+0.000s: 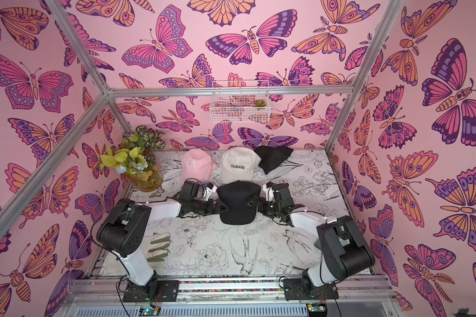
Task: Stack the baseball caps by color
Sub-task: Adjust the baseball cap at the center of the board, then pick up the baseball cap from the center of the board.
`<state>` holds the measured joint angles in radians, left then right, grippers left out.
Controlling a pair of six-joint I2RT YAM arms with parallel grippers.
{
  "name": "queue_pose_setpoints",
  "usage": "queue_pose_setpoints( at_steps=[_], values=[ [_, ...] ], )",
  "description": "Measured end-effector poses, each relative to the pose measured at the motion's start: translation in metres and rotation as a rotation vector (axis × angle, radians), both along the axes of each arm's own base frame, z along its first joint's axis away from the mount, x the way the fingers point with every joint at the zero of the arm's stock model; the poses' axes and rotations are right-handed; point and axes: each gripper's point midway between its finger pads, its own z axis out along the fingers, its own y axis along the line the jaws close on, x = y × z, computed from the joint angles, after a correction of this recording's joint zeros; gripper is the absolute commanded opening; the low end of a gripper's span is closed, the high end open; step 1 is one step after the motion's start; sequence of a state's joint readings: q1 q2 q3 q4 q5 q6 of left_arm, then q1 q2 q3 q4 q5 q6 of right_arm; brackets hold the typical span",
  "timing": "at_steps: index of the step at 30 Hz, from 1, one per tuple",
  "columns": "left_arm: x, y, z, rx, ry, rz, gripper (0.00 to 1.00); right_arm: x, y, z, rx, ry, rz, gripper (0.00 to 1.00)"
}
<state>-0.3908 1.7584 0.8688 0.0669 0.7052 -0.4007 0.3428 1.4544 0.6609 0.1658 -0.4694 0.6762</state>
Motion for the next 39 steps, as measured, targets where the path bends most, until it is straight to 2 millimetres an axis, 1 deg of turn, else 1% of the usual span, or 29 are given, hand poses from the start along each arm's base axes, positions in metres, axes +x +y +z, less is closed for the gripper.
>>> queue_pose_setpoints(
  at_steps=[3,5,6,8,11,14,16,18,22,26,29,31,35,39],
  values=[
    [0.002,0.006,0.012,0.030,-0.049,0.011,1.00,0.019,-0.028,0.022,-0.036,-0.094,-0.109,0.99],
    [0.006,0.010,0.019,0.051,-0.082,0.031,1.00,0.034,-0.049,0.026,-0.061,-0.127,-0.179,0.99],
    [0.009,0.012,0.021,0.066,-0.097,0.047,1.00,0.043,-0.060,0.026,-0.076,-0.132,-0.216,1.00],
    [0.016,0.019,0.022,0.106,-0.124,0.090,1.00,0.065,-0.081,0.024,-0.098,-0.130,-0.282,0.98],
    [0.028,0.034,0.023,0.180,-0.160,0.183,1.00,0.107,-0.109,0.019,-0.096,-0.126,-0.362,0.93],
    [0.039,0.049,0.031,0.231,-0.200,0.278,1.00,0.143,-0.129,0.014,-0.051,-0.126,-0.412,0.90],
    [0.044,0.058,0.036,0.250,-0.223,0.337,1.00,0.164,-0.137,0.009,-0.013,-0.123,-0.435,0.89],
    [0.049,0.067,0.039,0.266,-0.242,0.395,1.00,0.183,-0.139,0.004,0.029,-0.118,-0.450,0.87],
    [0.052,0.081,0.037,0.276,-0.261,0.474,1.00,0.218,-0.135,-0.006,0.144,-0.115,-0.481,0.86],
    [0.050,0.087,0.036,0.266,-0.278,0.510,1.00,0.247,-0.131,-0.021,0.241,-0.105,-0.517,0.87],
    [0.050,0.089,0.038,0.248,-0.292,0.531,1.00,0.260,-0.128,-0.029,0.286,-0.112,-0.535,0.87],
    [0.051,0.090,0.040,0.237,-0.301,0.547,1.00,0.267,-0.126,-0.029,0.309,-0.126,-0.542,0.87],
    [0.051,0.093,0.040,0.199,-0.333,0.589,1.00,0.282,-0.117,-0.022,0.340,-0.172,-0.555,0.87],
    [0.045,0.096,0.032,0.170,-0.329,0.611,1.00,0.293,-0.108,-0.010,0.340,-0.230,-0.581,0.84]
  ],
)
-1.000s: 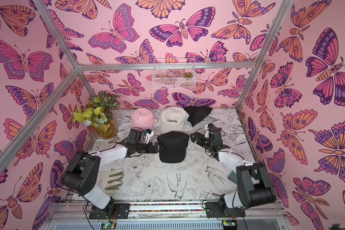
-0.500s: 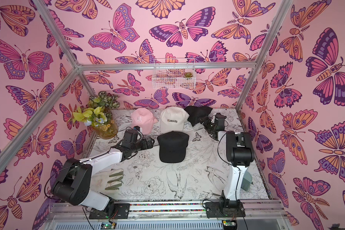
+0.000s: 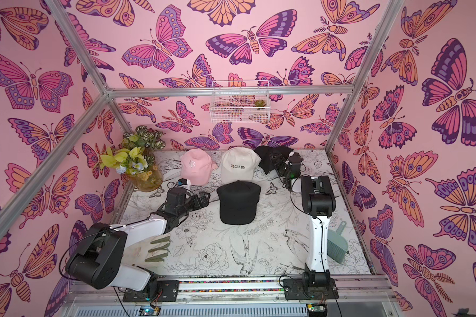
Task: Stack the baseball caps by color
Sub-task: Pick up the baseball cap from the center of the board.
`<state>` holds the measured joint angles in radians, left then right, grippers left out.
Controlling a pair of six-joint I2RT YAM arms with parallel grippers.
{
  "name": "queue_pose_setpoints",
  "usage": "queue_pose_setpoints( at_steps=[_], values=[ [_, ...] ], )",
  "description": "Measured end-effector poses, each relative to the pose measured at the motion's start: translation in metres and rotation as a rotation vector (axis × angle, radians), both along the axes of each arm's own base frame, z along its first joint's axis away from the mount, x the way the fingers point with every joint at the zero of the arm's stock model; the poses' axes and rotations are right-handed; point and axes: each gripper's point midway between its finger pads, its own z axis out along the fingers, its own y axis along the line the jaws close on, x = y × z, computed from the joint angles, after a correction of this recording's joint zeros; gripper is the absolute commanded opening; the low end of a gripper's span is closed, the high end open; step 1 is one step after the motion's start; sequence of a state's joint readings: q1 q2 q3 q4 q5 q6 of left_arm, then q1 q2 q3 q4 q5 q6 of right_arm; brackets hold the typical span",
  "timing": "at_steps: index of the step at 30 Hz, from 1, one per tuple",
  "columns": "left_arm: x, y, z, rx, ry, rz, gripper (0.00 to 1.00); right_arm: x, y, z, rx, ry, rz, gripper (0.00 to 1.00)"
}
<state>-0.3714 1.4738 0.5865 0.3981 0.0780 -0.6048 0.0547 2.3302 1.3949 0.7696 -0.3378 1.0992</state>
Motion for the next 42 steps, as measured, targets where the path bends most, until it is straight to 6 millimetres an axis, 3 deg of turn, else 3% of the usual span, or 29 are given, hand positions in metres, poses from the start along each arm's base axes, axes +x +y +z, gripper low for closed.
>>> queue_pose_setpoints(
  at_steps=[4,11,13,14,18,23,26,28,31,42],
  values=[
    [0.002,0.001,0.003,-0.016,-0.001,0.010,1.00,0.008,-0.001,0.012,-0.016,-0.043,-0.058,0.78],
    [0.010,0.000,0.014,-0.032,-0.002,0.001,1.00,0.019,-0.019,0.029,-0.041,-0.101,-0.150,0.29],
    [0.012,-0.001,0.017,-0.040,-0.003,-0.005,1.00,0.020,-0.020,0.034,-0.052,-0.119,-0.152,0.05],
    [0.013,-0.001,0.018,-0.044,0.000,-0.008,1.00,0.020,-0.020,0.037,-0.053,-0.125,-0.149,0.00],
    [0.015,0.001,0.013,-0.060,0.028,-0.016,1.00,0.008,-0.022,0.062,-0.088,-0.152,-0.142,0.00],
    [0.014,-0.001,0.005,-0.093,0.072,-0.047,1.00,-0.020,-0.026,0.134,-0.146,-0.264,-0.118,0.00],
    [0.014,-0.009,0.012,-0.112,0.066,-0.100,1.00,-0.038,-0.027,0.179,-0.174,-0.347,-0.064,0.00],
    [0.015,-0.017,0.020,-0.121,0.046,-0.149,1.00,-0.050,-0.026,0.199,-0.199,-0.374,-0.011,0.00],
    [0.016,-0.027,0.035,-0.106,-0.004,-0.244,1.00,-0.069,-0.021,0.211,-0.269,-0.365,0.094,0.00],
    [0.009,-0.063,0.104,-0.041,-0.196,-0.594,1.00,-0.167,0.041,0.224,-0.451,-0.402,0.656,0.00]
  ],
)
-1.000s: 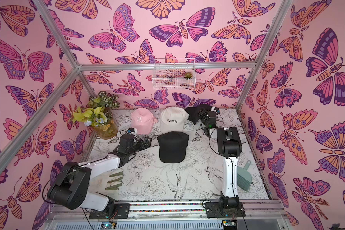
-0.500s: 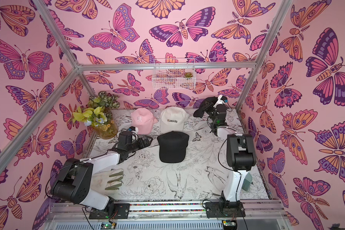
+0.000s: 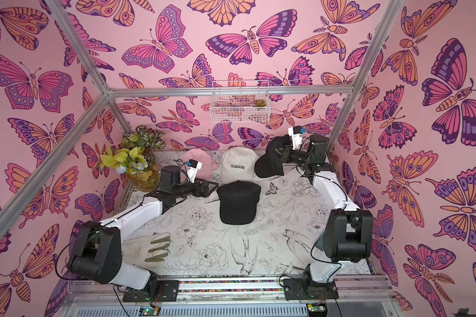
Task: Stack the baseball caps by color
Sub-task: Pick up the baseball cap from the center of the board.
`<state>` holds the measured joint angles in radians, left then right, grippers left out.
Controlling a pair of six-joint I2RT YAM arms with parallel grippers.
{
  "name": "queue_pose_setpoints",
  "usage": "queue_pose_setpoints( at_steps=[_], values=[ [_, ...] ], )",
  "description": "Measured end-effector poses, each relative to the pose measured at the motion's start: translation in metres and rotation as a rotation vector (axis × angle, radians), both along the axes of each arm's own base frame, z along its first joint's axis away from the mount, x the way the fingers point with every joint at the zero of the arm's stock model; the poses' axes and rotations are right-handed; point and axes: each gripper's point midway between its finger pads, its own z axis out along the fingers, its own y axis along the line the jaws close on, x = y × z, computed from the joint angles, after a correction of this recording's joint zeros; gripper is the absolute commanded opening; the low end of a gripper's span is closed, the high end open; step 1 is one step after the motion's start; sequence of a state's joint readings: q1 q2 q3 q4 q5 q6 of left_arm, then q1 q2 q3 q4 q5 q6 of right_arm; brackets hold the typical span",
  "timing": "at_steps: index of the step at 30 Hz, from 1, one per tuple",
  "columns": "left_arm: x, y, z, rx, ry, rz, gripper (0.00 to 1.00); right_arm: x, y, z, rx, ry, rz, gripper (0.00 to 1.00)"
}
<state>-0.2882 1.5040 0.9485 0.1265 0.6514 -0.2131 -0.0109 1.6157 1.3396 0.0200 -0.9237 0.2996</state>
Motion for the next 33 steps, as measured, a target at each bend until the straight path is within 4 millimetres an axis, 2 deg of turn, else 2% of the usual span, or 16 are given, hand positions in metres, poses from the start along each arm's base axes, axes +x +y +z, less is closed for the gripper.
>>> queue_pose_setpoints(
  at_steps=[6,9,12,15,17,20,23,25,27,30,32,33],
  values=[
    [-0.016,-0.020,0.035,-0.064,-0.054,-0.187,1.00,-0.059,0.025,0.018,-0.058,-0.116,0.245,0.00],
    [-0.017,-0.026,0.046,-0.109,-0.027,-0.227,1.00,-0.086,0.040,0.029,-0.070,-0.204,0.360,0.00],
    [-0.009,-0.033,0.045,-0.161,0.067,-0.225,0.99,-0.112,0.057,0.041,-0.080,-0.311,0.458,0.00],
    [-0.009,-0.042,0.035,-0.203,0.173,-0.223,0.99,-0.135,0.072,0.052,-0.078,-0.406,0.546,0.00],
    [-0.013,-0.050,0.032,-0.223,0.223,-0.231,0.99,-0.145,0.078,0.057,-0.070,-0.450,0.589,0.00],
    [-0.018,-0.059,0.038,-0.270,0.246,-0.248,0.99,-0.153,0.084,0.060,-0.060,-0.483,0.628,0.00],
    [-0.019,-0.063,0.046,-0.326,0.261,-0.258,0.94,-0.158,0.090,0.061,-0.053,-0.507,0.657,0.00],
    [-0.018,-0.065,0.051,-0.364,0.266,-0.269,0.82,-0.161,0.094,0.061,-0.049,-0.518,0.673,0.00],
    [-0.016,-0.067,0.054,-0.396,0.270,-0.280,0.65,-0.163,0.097,0.060,-0.046,-0.526,0.684,0.00],
    [-0.016,-0.069,0.054,-0.437,0.289,-0.290,0.43,-0.162,0.099,0.057,-0.045,-0.531,0.685,0.00],
    [-0.016,-0.070,0.054,-0.463,0.298,-0.299,0.23,-0.160,0.100,0.054,-0.042,-0.519,0.674,0.00],
    [-0.017,-0.070,0.054,-0.477,0.304,-0.305,0.12,-0.157,0.100,0.052,-0.041,-0.504,0.663,0.03]
  ],
)
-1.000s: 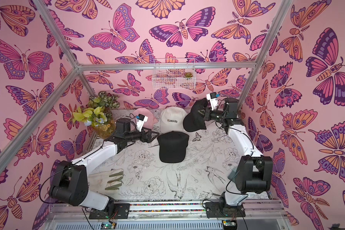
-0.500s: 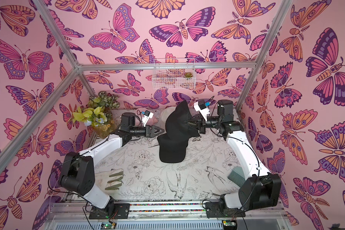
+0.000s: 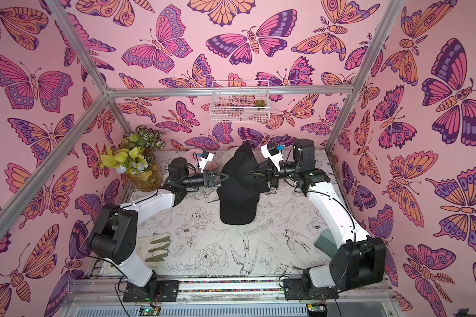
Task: Stack the baseball caps by color
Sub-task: Pick up the baseball cap from the center of the board.
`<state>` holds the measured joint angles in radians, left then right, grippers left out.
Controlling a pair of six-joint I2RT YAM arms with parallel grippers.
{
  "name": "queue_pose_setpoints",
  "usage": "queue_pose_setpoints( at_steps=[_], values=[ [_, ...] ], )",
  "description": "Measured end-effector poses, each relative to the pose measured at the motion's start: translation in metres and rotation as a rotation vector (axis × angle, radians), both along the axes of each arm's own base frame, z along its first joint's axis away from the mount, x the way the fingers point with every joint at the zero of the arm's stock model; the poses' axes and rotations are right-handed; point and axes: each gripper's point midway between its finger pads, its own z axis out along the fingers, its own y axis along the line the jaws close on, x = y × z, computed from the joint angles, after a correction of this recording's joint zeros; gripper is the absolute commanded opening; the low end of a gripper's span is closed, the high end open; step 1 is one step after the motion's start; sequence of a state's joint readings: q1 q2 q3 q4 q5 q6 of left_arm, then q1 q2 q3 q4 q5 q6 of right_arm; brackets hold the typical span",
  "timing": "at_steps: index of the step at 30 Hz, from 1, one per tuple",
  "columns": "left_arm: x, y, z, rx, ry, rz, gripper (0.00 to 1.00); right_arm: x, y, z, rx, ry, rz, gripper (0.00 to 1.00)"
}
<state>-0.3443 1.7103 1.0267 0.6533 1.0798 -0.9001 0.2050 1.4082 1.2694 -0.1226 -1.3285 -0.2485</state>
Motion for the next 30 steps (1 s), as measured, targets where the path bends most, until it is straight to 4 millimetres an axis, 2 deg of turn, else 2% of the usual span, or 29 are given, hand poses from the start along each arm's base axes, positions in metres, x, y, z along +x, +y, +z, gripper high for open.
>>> queue_pose_setpoints(
  at_steps=[1,6,7,12,17,23,27,30],
  values=[
    [0.001,0.001,0.001,-0.012,0.008,0.000,0.01,0.003,0.000,-0.003,-0.003,0.018,-0.019,0.14],
    [0.004,0.010,0.012,-0.051,-0.013,0.007,0.00,0.032,-0.003,-0.027,-0.018,0.171,-0.175,0.53],
    [0.005,0.010,0.011,-0.050,-0.009,0.008,0.00,0.036,-0.004,-0.032,-0.014,0.203,-0.198,0.54],
    [0.004,0.011,0.005,-0.039,0.024,0.005,0.00,0.044,-0.007,-0.052,0.002,0.348,-0.269,0.56],
    [0.005,0.011,0.000,-0.032,0.052,-0.011,0.00,0.042,-0.006,-0.058,0.048,0.424,-0.260,0.51],
    [0.012,0.021,-0.013,0.001,0.087,0.000,0.00,0.022,-0.005,-0.044,0.058,0.405,-0.188,0.40],
    [0.009,0.021,-0.020,0.050,0.073,-0.013,0.00,0.004,-0.007,-0.033,0.054,0.364,-0.165,0.33],
    [0.006,0.022,-0.019,0.067,0.052,-0.027,0.00,-0.005,-0.008,-0.031,0.049,0.354,-0.151,0.31]
  ],
)
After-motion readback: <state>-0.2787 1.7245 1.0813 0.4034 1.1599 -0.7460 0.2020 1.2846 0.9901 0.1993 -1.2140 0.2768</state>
